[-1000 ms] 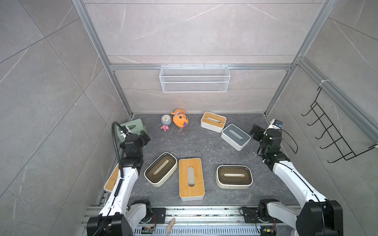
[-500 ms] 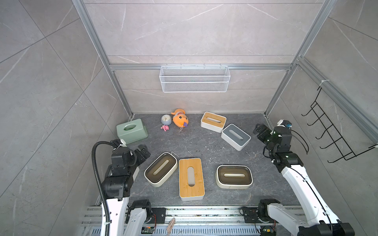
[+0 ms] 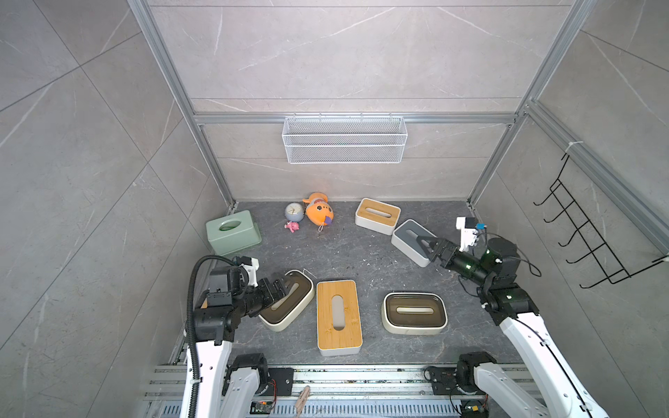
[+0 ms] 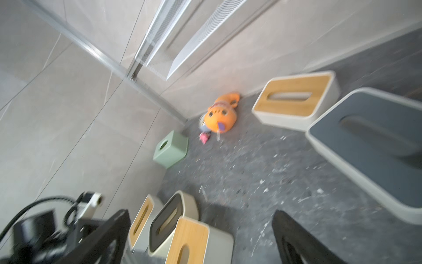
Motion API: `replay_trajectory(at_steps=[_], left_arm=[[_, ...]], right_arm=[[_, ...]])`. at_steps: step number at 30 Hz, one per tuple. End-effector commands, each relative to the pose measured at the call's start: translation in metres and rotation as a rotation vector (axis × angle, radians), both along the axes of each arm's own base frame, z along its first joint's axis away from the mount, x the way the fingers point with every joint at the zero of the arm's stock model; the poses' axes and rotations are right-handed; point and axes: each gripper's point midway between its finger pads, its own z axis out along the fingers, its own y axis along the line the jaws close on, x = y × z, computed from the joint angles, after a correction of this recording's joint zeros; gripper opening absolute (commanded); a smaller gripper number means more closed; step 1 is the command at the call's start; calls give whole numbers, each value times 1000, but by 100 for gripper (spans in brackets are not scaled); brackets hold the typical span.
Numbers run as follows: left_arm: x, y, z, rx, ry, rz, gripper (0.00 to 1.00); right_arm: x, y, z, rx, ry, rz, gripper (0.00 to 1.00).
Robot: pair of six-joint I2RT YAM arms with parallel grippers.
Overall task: Stack the tissue boxes
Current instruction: Adjust the tissue box at the center of the board.
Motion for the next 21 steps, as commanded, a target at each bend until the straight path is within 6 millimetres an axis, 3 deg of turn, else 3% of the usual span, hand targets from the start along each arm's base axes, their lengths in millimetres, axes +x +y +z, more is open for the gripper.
replay_trajectory(at_steps=[1, 6, 10, 14, 21], left_arm=[[-2, -18, 2, -105, 12, -63, 98], [-3, -27, -20, -86, 69, -77, 98], [-3, -48, -36, -58, 86, -110, 99], [3, -67, -55, 17, 108, -133, 99], [28, -89, -67, 54, 119, -109, 99]], right_arm=[[-32, 22, -17, -8, 39, 119, 100], [-66, 54, -58, -22, 144, 310, 100], [-85, 68, -75, -25, 167, 387, 100], [-90, 80, -93, -34, 198, 413, 100], [-91, 95, -112, -56, 232, 433, 100]])
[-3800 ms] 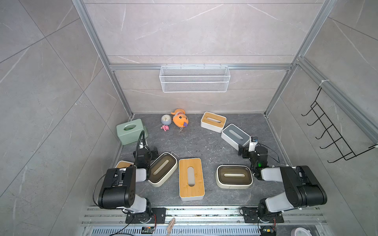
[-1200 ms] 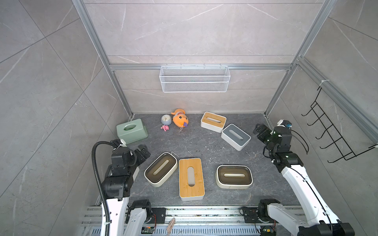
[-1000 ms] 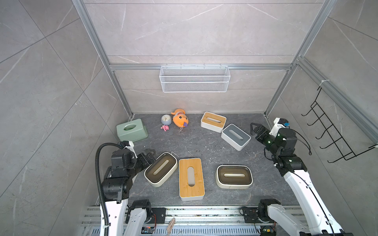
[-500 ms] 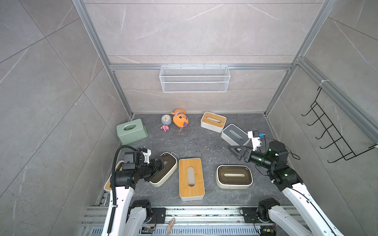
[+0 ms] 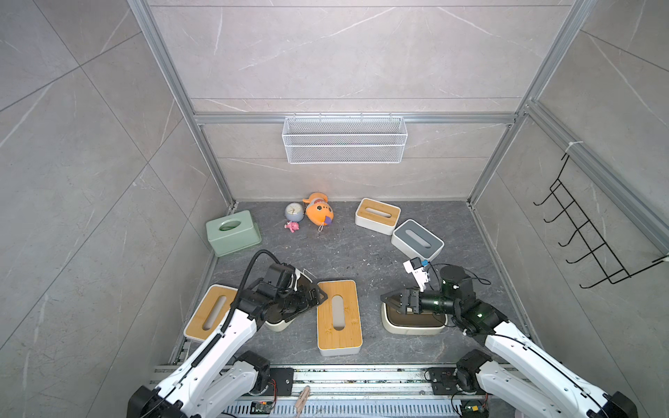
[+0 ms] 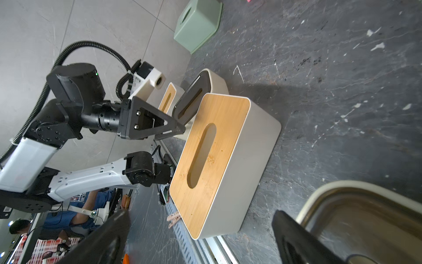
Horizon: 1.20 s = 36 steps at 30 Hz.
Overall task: Stack the tissue boxes
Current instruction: Adjust the tissue box at the center of the board.
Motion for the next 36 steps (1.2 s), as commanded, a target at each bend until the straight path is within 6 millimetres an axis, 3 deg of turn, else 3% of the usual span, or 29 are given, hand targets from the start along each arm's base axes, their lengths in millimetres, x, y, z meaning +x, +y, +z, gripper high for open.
replay_trajectory(at_steps=[1, 9, 21, 23, 24, 27, 30, 32, 36], left_arm=[[30, -10, 13, -8, -76, 70, 99], [61, -49, 13, 14, -81, 42, 99], [102, -156, 27, -108, -99, -60, 98], [107, -167, 33, -132, -98, -77, 97], [110, -166, 39, -122, -115, -77, 96], [110, -139, 66, -12, -203, -52, 96], [92, -102, 95, 39, -281, -16, 98], [68, -78, 96, 46, -284, -4, 99], [15, -38, 79, 39, -223, -6, 99]], right_arm=[[6, 4, -1, 2, -22, -19, 100], [15, -7, -6, -51, -34, -109, 100], [28, -33, -19, -187, -33, -261, 100], [32, -37, -20, -232, -44, -275, 100], [34, -38, -20, -256, -47, -278, 100], [43, -39, -18, -312, -64, -273, 100], [52, -33, -19, -362, -81, -240, 100], [57, -25, -20, -398, -94, -202, 100], [62, -6, -26, -464, -131, -130, 100]])
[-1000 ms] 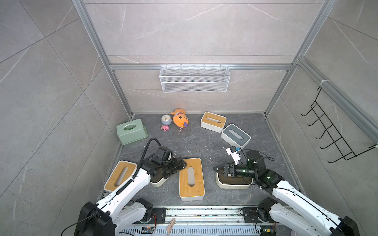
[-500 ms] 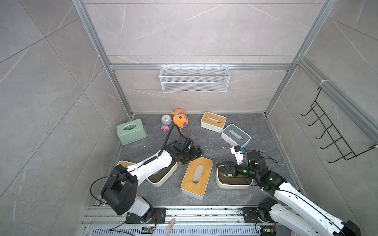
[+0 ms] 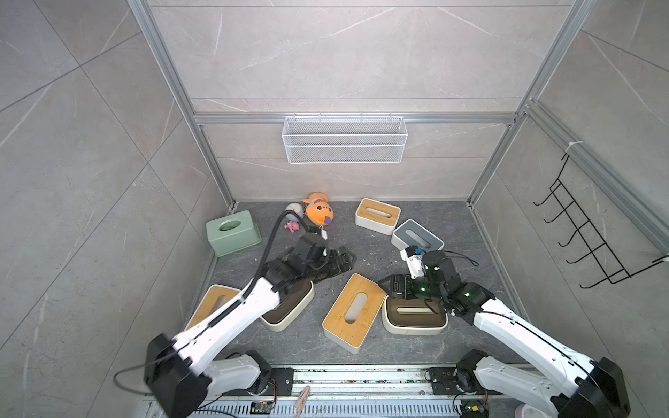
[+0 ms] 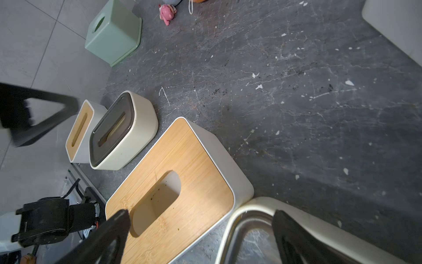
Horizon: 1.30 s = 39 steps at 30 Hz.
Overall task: Stack the tissue boxes
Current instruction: Adjust the tissue box at the center of the board.
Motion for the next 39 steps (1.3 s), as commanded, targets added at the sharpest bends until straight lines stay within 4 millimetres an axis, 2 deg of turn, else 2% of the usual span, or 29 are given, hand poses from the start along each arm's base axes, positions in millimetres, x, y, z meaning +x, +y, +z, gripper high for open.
replay_trajectory(at_steps=[1, 5, 7, 10, 19, 24, 28, 32, 39], left_arm=[[-48, 43, -44, 89, 124, 16, 99], [-91, 67, -61, -5, 174, 22, 100], [-104, 74, -69, -21, 198, 15, 100], [-114, 77, -84, -17, 240, 10, 100], [-109, 55, -103, -47, 306, -33, 100], [-103, 50, -113, -67, 328, -1, 100], [-99, 45, -116, -68, 335, -9, 100], [-95, 41, -112, -64, 322, -16, 100], [-89, 39, -108, -58, 305, -14, 100]], right_arm=[[1, 12, -7, -101, -37, 86, 100], [0, 32, -17, -166, -37, 183, 100], [-2, 37, -22, -210, -37, 224, 100], [-2, 39, -28, -248, -30, 265, 100], [8, 39, -44, -369, -1, 284, 100], [15, 41, -53, -402, 9, 289, 100], [17, 48, -56, -407, 20, 308, 100], [17, 46, -63, -441, 26, 312, 100], [17, 41, -72, -481, 37, 309, 89]])
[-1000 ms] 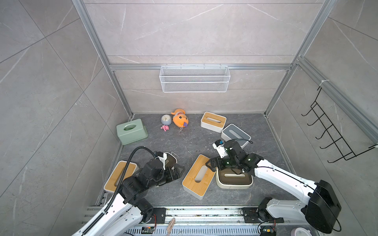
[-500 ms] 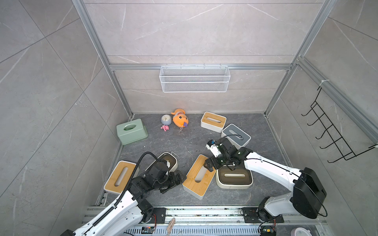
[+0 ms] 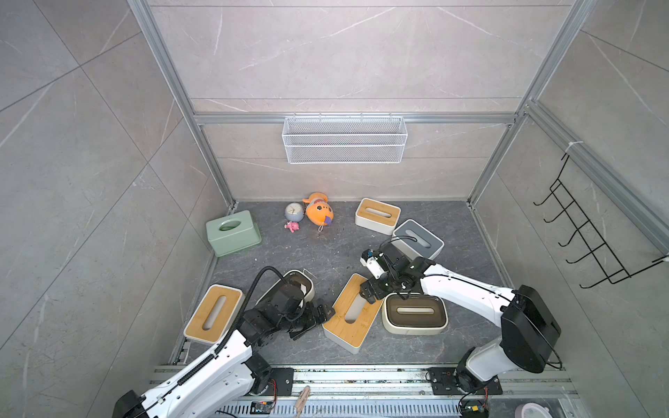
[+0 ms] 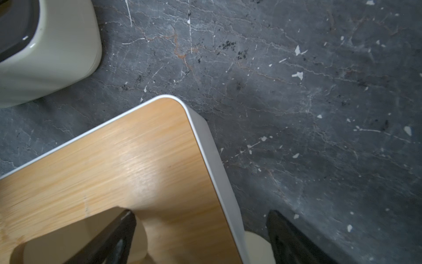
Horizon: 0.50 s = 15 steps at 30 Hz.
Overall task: Stack the tissue boxes
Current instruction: Adjust the tissue box at the center of the board.
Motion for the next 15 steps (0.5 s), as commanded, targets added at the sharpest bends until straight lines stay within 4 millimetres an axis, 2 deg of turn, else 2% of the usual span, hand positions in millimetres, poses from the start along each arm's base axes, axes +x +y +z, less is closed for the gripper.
replay_trajectory(at_steps=[1, 7, 12, 15], left_arm=[[9, -10, 22, -48, -53, -8, 100], [16, -9, 32, -30, -87, -1, 100], [23, 4, 49, 40, -151, 22, 100], [25, 6, 55, 55, -172, 19, 100]], right_arm=[[-1, -4, -3, -41, -2, 5, 87], [3, -7, -9, -65, -2, -16, 83], [10, -10, -8, -72, -30, -63, 75], [14, -14, -5, -79, -48, -90, 74]])
